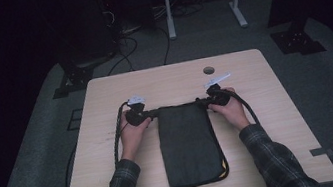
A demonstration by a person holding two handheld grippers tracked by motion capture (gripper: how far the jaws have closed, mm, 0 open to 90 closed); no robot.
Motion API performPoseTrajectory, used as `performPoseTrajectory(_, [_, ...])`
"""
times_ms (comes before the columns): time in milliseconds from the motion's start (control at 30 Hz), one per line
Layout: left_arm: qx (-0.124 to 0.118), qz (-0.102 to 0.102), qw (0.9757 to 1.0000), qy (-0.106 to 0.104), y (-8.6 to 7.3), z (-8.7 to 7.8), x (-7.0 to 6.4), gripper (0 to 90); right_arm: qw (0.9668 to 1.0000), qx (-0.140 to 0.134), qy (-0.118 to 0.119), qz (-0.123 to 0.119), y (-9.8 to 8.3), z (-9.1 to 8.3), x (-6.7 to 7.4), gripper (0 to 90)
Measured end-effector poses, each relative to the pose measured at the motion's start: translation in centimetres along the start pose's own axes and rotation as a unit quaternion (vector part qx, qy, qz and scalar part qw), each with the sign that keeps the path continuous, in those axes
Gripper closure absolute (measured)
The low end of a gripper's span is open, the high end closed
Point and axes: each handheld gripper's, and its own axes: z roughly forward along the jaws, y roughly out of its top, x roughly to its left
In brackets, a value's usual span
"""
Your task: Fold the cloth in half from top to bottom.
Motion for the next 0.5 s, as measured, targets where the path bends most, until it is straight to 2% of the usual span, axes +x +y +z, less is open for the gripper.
performPoseTrajectory(100, [-0.009,0.017,0.9998,-0.006,1.0,-1.1,-0.6,83.4,0.9999,-0.015,0.008,-0.004,0.6,-1.4,0.1,80.9])
performPoseTrajectory(133, [-0.009,0.017,0.9998,-0.006,1.0,-1.1,-0.6,83.4,0.9999,-0.015,0.008,-0.004,0.6,-1.4,0.1,80.9])
performPoseTrajectory(200, [-0.007,0.041,0.9991,-0.012,1.8,-2.3,-1.6,83.4,0.9994,-0.028,0.011,-0.018,1.1,-2.9,0.7,80.9])
performPoseTrajectory(233, [-0.007,0.041,0.9991,-0.012,1.8,-2.3,-1.6,83.4,0.9992,-0.032,0.014,-0.021,1.1,-3.4,1.0,80.9])
performPoseTrajectory(333, [-0.007,0.061,0.9979,-0.021,1.9,-3.6,-2.7,83.4,0.9986,-0.041,0.017,-0.028,1.0,-4.3,1.6,80.9])
performPoseTrajectory(400, [-0.01,0.074,0.9968,-0.03,1.7,-4.5,-3.5,83.3,0.9975,-0.052,0.026,-0.04,0.4,-5.7,2.6,80.9])
performPoseTrajectory(467, [-0.013,0.085,0.9955,-0.038,1.3,-5.4,-4.3,83.3,0.997,-0.056,0.03,-0.044,0.2,-6.2,2.9,80.9])
performPoseTrajectory(500, [-0.012,0.091,0.9949,-0.043,1.1,-5.8,-4.7,83.3,0.9961,-0.061,0.039,-0.049,-0.4,-7.1,3.5,80.9])
